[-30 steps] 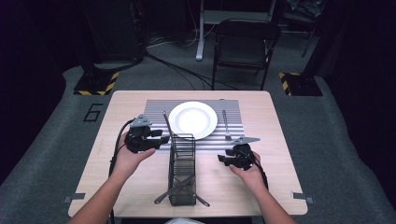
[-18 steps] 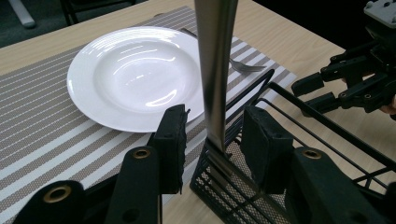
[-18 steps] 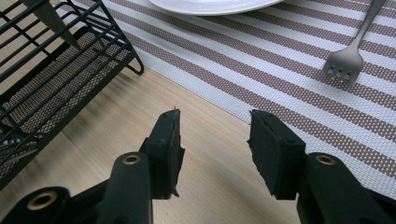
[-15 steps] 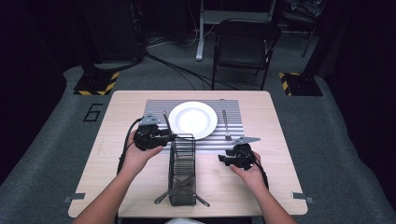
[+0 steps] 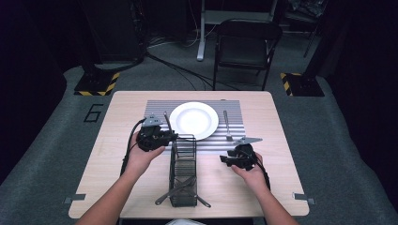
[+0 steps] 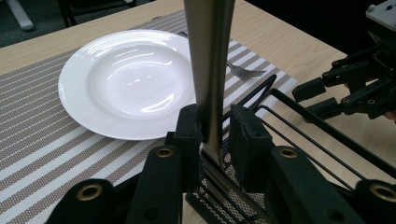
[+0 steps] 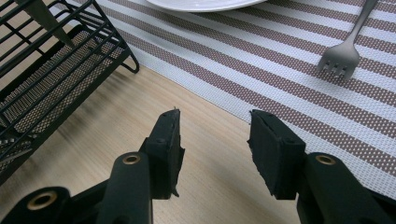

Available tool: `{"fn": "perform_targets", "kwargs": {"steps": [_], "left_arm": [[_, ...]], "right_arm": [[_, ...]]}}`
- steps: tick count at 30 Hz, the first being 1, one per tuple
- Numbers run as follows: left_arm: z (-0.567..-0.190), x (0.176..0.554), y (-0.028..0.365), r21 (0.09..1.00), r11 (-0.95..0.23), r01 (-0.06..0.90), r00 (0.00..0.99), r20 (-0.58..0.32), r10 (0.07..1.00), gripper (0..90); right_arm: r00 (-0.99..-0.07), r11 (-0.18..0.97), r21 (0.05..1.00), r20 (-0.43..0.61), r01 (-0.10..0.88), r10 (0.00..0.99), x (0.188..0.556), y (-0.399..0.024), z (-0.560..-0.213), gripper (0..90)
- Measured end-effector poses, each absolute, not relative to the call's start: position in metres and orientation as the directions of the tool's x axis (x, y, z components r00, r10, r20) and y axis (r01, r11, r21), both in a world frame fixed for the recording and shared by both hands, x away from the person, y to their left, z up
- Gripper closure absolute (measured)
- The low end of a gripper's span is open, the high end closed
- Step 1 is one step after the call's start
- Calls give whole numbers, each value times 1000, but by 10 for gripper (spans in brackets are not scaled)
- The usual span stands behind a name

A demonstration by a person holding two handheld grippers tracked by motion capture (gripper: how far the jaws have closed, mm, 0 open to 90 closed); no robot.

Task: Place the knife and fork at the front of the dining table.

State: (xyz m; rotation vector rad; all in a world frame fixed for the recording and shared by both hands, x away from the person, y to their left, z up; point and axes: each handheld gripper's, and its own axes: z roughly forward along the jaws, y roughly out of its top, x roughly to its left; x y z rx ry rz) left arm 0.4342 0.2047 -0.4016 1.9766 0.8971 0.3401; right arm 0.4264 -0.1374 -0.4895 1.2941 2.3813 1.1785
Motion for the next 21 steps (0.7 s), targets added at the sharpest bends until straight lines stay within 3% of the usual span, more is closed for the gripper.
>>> {"fn": "perform_targets", "kwargs": {"steps": [11,21], "left_arm": [[-401,426,200,839,-345,420,699,-57,713,795],[-401,419,197,841,-341,420,707,-67,704,809]], "right_arm": [[-597,304,714,197,631,777,427,-138,-490,532],[-595,303,711,199,634,778,428,-139,-491,532]]}}
